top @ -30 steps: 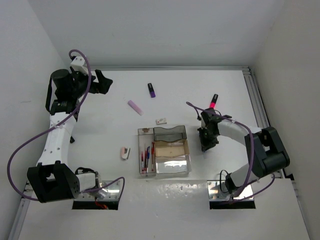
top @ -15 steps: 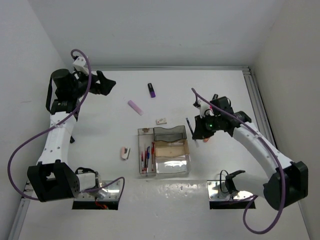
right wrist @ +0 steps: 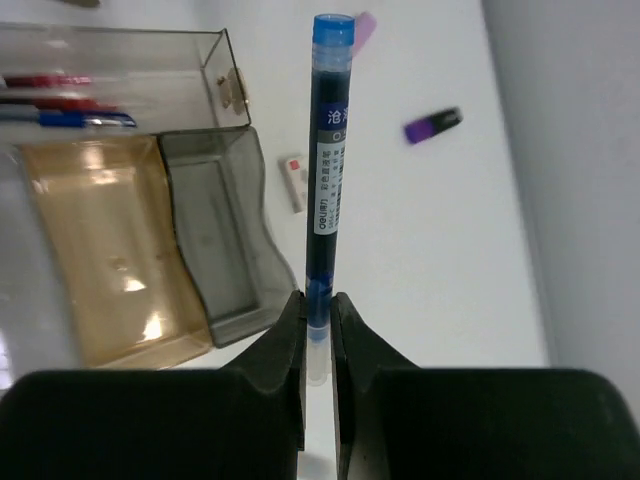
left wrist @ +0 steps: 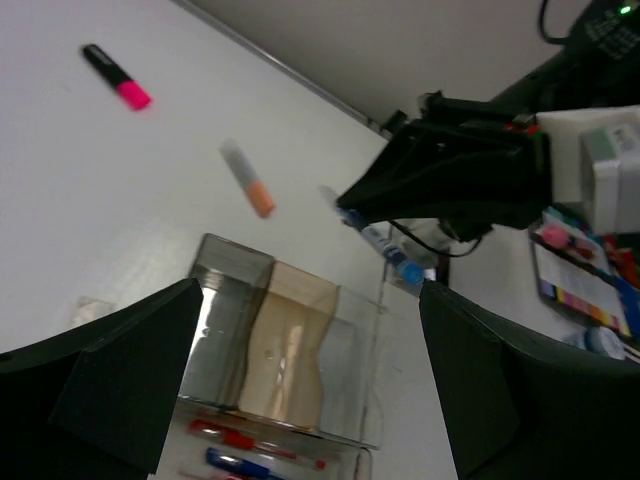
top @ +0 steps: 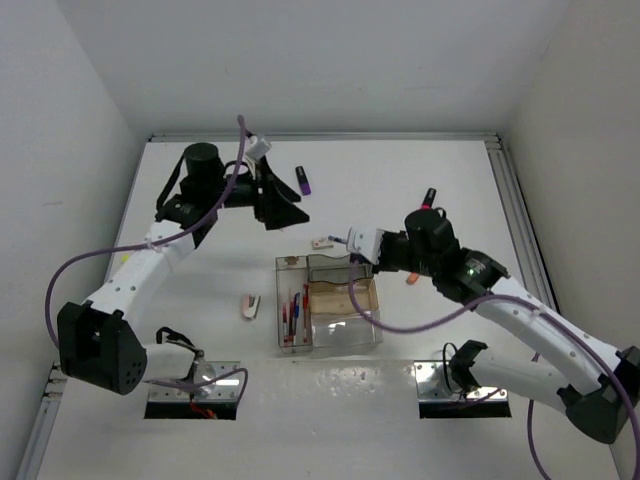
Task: Sort the stationery into containers
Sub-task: Pass the stationery from the right arm to the left
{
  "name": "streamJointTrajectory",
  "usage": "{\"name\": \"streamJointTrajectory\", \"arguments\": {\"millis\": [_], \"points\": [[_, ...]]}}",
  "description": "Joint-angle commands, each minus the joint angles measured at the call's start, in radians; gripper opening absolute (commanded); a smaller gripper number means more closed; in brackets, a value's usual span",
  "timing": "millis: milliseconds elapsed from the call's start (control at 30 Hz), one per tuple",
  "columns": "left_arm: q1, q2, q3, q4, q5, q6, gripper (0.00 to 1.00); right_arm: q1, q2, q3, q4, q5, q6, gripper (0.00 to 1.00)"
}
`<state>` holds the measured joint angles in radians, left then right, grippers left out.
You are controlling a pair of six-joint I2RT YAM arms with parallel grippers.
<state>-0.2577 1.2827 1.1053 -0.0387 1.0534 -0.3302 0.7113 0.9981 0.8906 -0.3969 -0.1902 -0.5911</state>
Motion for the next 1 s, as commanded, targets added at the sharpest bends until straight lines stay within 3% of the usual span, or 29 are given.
{"name": "streamJointTrajectory", "arguments": {"millis": [0, 133, 267, 400, 600, 967], "points": [[-0.063, 0.024, -0.033, 0.076, 0.100, -0.121, 0.96, 0.059, -0.075, -0.145, 0.309, 0.075, -0.353, 0.00], [-0.130, 0.079, -0.015, 0.040, 0.164, -0.104, 0.96, 0.089, -0.108, -0.209, 0.369, 0.037, -0.475, 0.00], [-0.219, 0.127, 0.007, -0.131, 0.214, -0.003, 0.96, 0.099, -0.131, -0.254, 0.427, 0.020, -0.587, 0.00], [-0.268, 0.127, -0.042, -0.144, 0.194, 0.036, 0.96, 0.135, -0.165, -0.350, 0.535, 0.032, -0.690, 0.00], [-0.284, 0.141, -0.041, -0.145, 0.184, 0.039, 0.93, 0.180, -0.181, -0.374, 0.529, 0.038, -0.766, 0.00], [-0.331, 0.136, -0.122, -0.168, 0.171, 0.051, 0.55, 0.200, -0.168, -0.440, 0.650, 0.023, -0.953, 0.00]]}}
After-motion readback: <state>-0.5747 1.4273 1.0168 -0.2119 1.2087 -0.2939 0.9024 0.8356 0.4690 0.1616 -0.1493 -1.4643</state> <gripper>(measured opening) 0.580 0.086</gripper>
